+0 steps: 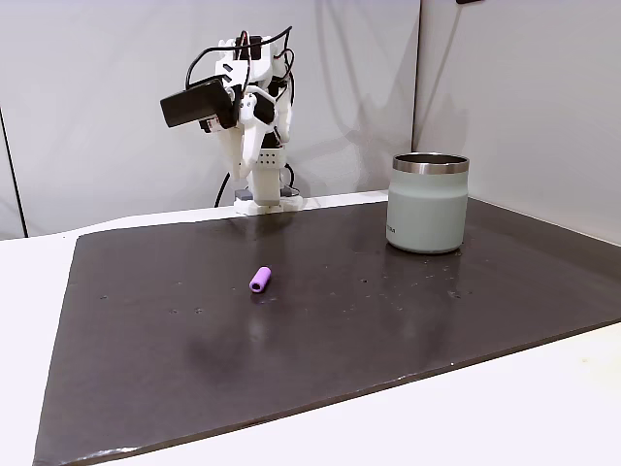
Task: Grasp a pengrip and put it in the cup.
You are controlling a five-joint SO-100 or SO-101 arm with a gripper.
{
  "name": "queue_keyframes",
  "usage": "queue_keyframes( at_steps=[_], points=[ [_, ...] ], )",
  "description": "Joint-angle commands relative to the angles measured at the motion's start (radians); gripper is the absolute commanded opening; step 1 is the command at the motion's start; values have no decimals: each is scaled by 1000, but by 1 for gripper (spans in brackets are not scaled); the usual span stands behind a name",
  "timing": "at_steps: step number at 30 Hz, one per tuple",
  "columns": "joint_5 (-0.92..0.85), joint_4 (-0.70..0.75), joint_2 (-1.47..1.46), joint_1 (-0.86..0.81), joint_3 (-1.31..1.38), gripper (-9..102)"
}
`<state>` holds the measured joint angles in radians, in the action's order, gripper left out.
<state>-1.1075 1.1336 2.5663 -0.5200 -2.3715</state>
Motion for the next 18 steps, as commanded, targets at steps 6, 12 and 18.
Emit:
queue_keyframes(
  at_steps=[6,12,18],
  points=[
    [-87,-117,-417,-12,296,0],
    [-115,-155,-692,-17,479,0],
    [-89,-153,-894,12,660,6]
  ],
)
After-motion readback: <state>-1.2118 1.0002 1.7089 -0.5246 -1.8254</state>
